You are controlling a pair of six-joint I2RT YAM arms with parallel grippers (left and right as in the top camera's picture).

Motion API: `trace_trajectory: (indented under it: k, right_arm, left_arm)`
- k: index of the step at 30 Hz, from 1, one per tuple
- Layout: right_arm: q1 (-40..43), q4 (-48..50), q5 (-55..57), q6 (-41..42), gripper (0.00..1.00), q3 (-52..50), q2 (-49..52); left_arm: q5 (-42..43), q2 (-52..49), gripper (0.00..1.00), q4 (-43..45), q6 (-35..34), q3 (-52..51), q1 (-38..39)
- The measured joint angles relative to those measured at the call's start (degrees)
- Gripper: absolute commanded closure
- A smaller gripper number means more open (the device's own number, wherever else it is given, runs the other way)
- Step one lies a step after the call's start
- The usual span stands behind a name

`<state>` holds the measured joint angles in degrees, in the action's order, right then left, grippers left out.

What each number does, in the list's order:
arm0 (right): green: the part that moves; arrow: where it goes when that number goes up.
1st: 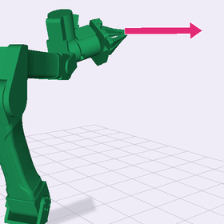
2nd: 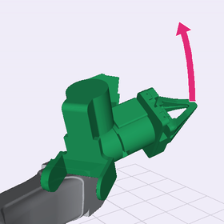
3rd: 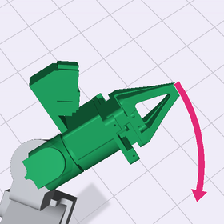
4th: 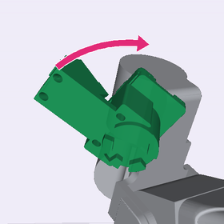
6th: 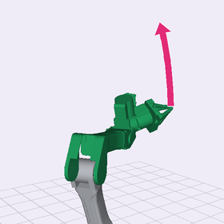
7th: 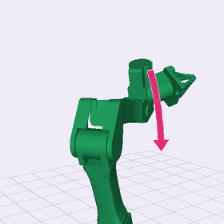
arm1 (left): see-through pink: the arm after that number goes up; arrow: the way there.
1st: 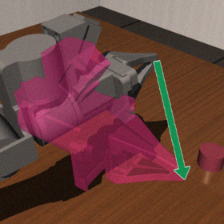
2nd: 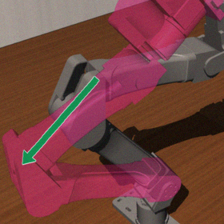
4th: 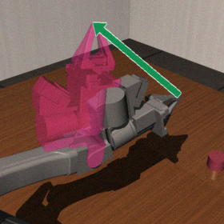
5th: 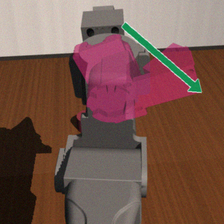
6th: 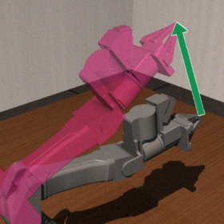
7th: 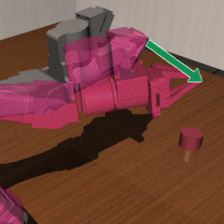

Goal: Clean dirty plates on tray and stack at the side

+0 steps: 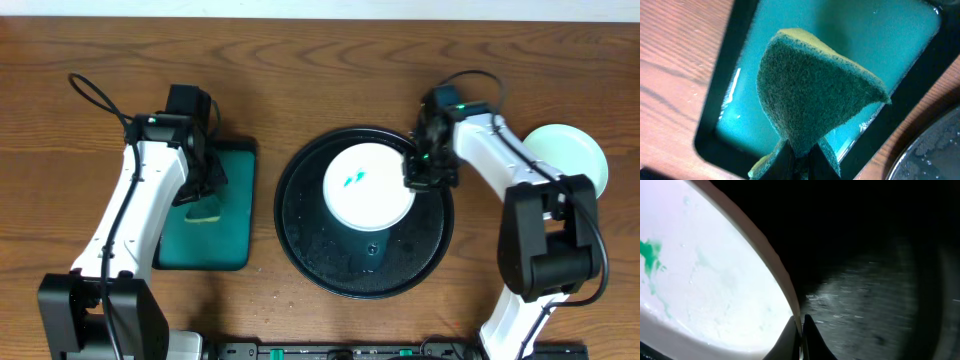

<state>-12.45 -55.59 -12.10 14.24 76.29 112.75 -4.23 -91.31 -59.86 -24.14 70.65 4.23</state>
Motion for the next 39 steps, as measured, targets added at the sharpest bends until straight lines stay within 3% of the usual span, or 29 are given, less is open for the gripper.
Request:
trace_trajectory:
  k: [14,24,30,39]
  right_arm:
    - [-3.65,5.14,-0.87,2.1,0.99,-5.35,-1.09]
    - [-3.61,5.44,-1.2,2.1,0.99,-5.99,-1.4]
    - [-3.61,5.49,-1.2,2.1,0.99,-6.01,-1.4]
    - [-3.61,5.57,-1.2,2.1,0.99,-6.05,-1.4]
  left_arm:
    - [2.56,-0.31,0.93,22.18,0.17,-20.79,0.0]
    - [5.03,-0.96,0.93,22.82,0.2,-21.11,-0.26]
    - [11.47,-0.59,0.93,20.79,0.66,-19.93,-0.44]
    - [15.96,9.7,0.93,18.18,0.61,-17.49,-0.26]
